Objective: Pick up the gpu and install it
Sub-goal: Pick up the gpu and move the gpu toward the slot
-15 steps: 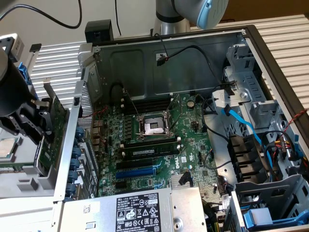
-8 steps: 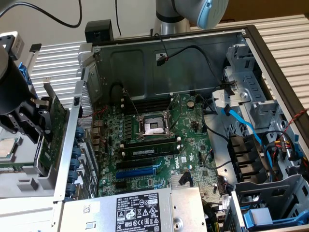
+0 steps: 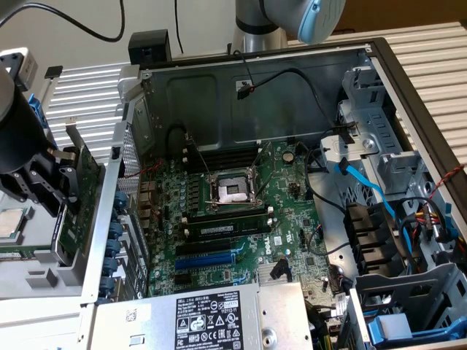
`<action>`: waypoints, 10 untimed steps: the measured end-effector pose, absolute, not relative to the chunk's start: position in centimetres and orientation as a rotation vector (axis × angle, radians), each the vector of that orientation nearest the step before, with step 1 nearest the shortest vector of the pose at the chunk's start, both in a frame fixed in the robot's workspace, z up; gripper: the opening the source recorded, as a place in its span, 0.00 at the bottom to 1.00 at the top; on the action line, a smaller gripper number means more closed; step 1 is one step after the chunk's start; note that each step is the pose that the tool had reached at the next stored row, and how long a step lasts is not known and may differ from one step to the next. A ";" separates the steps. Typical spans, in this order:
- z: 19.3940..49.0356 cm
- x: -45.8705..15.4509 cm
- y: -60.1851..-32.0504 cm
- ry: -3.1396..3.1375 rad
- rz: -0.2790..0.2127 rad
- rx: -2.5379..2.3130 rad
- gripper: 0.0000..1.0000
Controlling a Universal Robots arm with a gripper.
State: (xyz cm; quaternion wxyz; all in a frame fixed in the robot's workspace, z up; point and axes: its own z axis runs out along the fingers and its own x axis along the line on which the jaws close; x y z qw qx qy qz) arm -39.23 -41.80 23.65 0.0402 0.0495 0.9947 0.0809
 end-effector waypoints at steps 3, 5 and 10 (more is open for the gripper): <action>23.4 -39.2 -41.8 3.048 0.248 0.152 0.44; 23.4 -39.2 -41.8 3.048 0.248 0.152 0.44; 23.2 -39.2 -41.8 3.048 0.248 0.152 0.44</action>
